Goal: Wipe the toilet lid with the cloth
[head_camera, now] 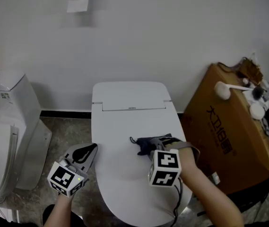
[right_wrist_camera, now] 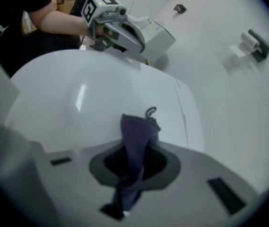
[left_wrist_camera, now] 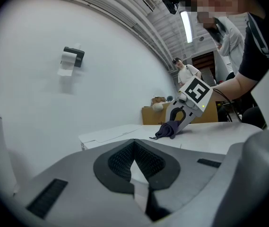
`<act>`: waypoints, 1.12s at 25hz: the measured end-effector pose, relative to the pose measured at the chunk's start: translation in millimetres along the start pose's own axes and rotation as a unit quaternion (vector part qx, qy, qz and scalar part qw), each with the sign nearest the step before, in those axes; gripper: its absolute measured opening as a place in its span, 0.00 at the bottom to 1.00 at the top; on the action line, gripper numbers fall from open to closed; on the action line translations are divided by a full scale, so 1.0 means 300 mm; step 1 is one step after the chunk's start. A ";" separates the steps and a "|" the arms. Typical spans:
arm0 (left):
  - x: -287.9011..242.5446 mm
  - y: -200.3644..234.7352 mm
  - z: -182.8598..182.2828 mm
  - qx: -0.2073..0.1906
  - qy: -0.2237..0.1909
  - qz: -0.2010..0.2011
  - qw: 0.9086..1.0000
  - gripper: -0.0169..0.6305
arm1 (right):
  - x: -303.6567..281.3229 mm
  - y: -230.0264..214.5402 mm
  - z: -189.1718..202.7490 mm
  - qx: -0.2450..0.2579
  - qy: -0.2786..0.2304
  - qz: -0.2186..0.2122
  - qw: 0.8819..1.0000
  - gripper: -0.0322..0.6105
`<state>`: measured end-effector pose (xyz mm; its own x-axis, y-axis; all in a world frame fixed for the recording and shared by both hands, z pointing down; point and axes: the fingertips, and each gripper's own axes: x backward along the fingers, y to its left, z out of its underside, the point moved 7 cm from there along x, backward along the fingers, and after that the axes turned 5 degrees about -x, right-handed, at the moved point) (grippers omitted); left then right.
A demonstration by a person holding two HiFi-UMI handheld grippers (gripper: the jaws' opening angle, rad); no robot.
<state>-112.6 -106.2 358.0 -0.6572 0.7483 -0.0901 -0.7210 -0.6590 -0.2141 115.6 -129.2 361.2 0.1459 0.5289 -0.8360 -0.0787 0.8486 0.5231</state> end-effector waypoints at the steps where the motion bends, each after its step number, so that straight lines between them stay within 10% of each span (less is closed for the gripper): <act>1: 0.002 0.002 0.000 0.001 0.000 -0.001 1.000 0.05 | -0.001 0.004 -0.021 0.003 -0.003 -0.002 1.000 0.15; 28: 0.035 0.052 -0.005 0.013 -0.010 -0.023 1.000 0.05 | -0.017 0.077 -0.373 0.082 -0.049 -0.014 0.995 0.15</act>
<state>-130.5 -108.6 352.2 -0.6272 0.7765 -0.0605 -0.7560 -0.6256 -0.1924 2.8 -111.1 359.2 0.2422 0.4946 -0.8347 0.0881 0.8455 0.5266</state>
